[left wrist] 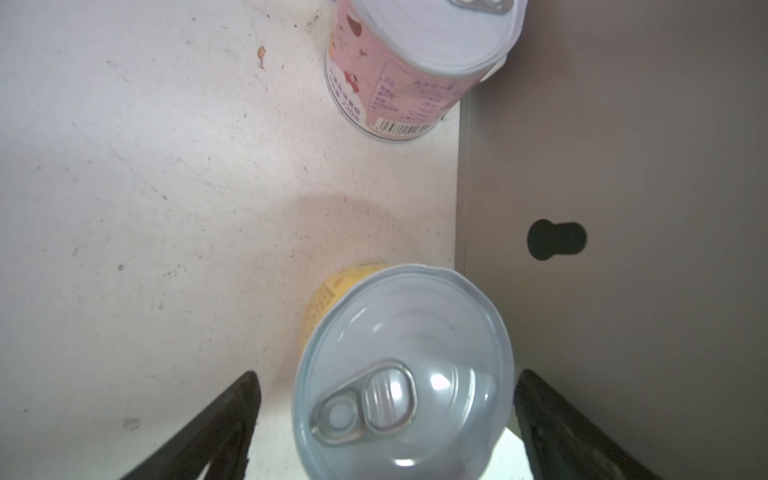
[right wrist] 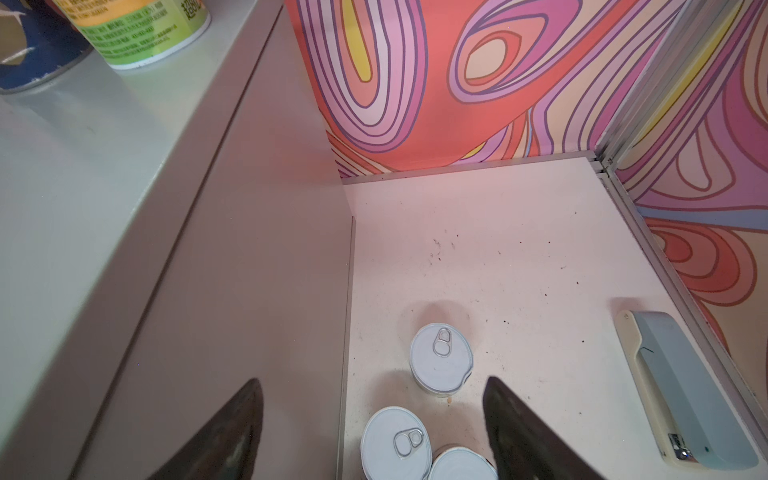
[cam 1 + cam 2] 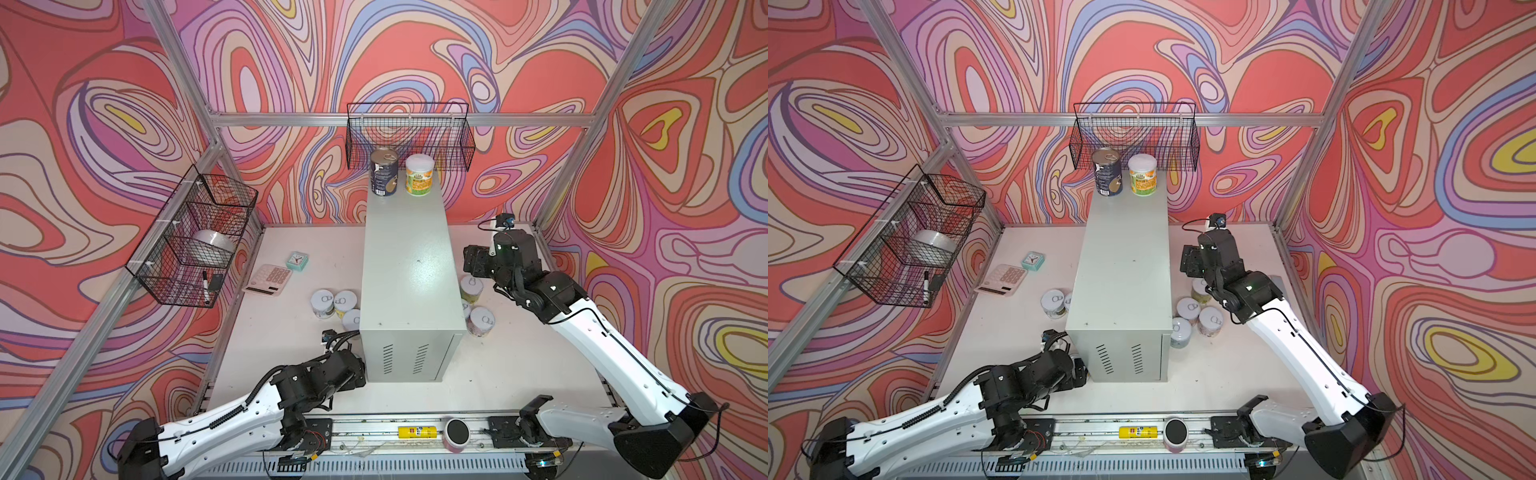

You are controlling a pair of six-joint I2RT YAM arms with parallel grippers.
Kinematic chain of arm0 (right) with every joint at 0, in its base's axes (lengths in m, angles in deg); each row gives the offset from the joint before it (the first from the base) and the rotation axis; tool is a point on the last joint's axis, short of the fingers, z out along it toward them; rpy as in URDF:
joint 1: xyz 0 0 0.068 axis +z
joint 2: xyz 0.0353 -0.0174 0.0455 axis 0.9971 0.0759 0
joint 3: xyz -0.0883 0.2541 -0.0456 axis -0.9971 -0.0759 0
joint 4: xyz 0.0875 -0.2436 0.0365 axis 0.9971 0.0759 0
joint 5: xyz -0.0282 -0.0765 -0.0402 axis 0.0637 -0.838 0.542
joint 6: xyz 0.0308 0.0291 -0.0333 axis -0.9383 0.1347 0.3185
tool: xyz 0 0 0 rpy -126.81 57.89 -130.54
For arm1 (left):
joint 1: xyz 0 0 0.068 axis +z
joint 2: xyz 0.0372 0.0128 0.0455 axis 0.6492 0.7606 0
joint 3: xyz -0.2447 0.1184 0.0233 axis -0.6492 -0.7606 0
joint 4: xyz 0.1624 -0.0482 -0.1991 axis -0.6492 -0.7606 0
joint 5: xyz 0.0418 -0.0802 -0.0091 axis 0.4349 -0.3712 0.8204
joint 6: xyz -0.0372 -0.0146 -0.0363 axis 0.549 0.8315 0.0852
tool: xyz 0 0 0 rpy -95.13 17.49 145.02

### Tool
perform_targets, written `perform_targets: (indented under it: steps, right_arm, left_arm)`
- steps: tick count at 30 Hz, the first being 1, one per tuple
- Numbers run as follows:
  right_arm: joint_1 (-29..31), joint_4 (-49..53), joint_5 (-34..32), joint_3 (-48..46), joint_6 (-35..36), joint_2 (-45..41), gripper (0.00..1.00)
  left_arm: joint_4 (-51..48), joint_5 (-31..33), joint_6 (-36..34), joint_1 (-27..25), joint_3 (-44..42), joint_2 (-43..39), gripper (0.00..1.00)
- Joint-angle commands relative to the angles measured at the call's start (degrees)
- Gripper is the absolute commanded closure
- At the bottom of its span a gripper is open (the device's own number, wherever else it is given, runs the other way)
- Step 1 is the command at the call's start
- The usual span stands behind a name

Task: Place and organize the canned foods onto the counter
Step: 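Grasp the yellow-labelled white-lidded can with the left gripper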

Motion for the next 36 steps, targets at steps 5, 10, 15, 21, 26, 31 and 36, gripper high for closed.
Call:
perform_targets:
  steps: [5, 10, 15, 21, 26, 31, 36]
  right_arm:
    - [-0.33, -0.73, -0.24, -0.84, -0.23, 0.74, 0.15]
    - [-0.56, -1.23, 0.01, -1.3, -0.02, 0.86, 0.15]
    - [-0.69, -1.31, 0.22, -1.44, -0.16, 0.98, 0.16]
    - [-0.96, -1.9, 0.07, -1.76, -0.16, 1.15, 0.16]
    - [-1.09, -1.93, 1.06, -1.78, -0.54, 1.85, 0.16]
    - [-1.22, -2.45, 1.17, -2.32, -0.67, 2.2, 0.16]
    - [-1.33, -3.39, 1.58, -3.37, -0.98, 2.11, 0.16]
  left_arm:
    - [0.25, 3.1, 3.29, -0.49, -1.77, 1.76, 0.06]
    - [-0.33, 5.54, 6.27, -0.56, -4.32, -0.46, 0.09]
    - [-3.79, 9.3, 8.96, -0.54, -5.2, -3.11, 0.12]
    - [-3.79, 12.64, 10.32, -0.47, -5.71, -3.75, 0.08]
    - [-2.22, 14.7, 9.34, -0.47, -5.2, -0.58, 0.04]
    - [-0.13, 15.96, 8.36, -0.47, -5.0, 2.43, 0.05]
    - [0.93, 16.2, 8.32, -0.47, -5.25, 3.14, 0.09]
